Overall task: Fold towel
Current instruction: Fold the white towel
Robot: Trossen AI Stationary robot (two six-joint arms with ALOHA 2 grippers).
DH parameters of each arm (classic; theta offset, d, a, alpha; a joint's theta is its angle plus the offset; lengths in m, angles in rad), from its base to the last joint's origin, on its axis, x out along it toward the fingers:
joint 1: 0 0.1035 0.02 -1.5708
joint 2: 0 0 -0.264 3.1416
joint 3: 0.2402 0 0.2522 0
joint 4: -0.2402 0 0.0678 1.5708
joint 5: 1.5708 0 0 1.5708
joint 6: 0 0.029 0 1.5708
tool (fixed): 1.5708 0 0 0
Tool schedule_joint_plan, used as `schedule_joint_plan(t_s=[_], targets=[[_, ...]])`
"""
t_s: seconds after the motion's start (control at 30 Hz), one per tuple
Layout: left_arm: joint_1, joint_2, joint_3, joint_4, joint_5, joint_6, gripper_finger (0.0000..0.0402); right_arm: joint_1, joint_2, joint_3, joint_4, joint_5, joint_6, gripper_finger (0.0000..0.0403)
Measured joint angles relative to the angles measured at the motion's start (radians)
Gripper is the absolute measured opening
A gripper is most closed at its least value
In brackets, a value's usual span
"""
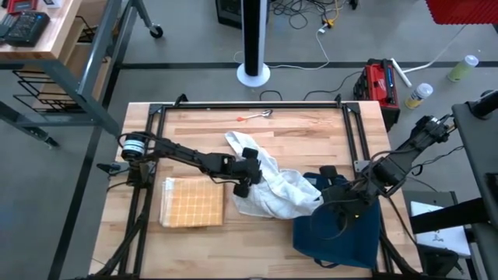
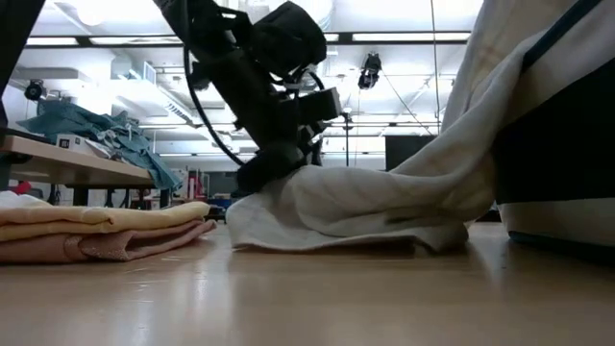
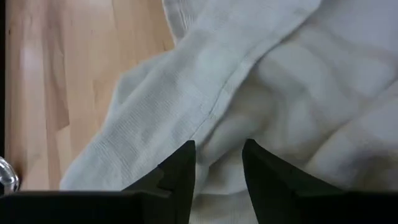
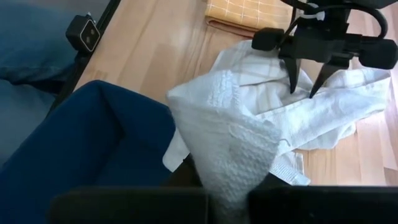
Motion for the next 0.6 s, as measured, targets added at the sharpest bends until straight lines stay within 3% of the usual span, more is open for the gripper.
schedule_joint_plan(t_s=[0.27,0.6], targets=[[0.013,-0.002,-0.014,0.085,-0.011,0.002,0.0139,0.0,0.0,0.0,0.003,0.0,0.0,0.0],[0.019,-0.006,-0.01,0.095,-0.009,-0.063,0.0113,0.0,0.0,-0.001,0.003,0.0,0.001,0.0]])
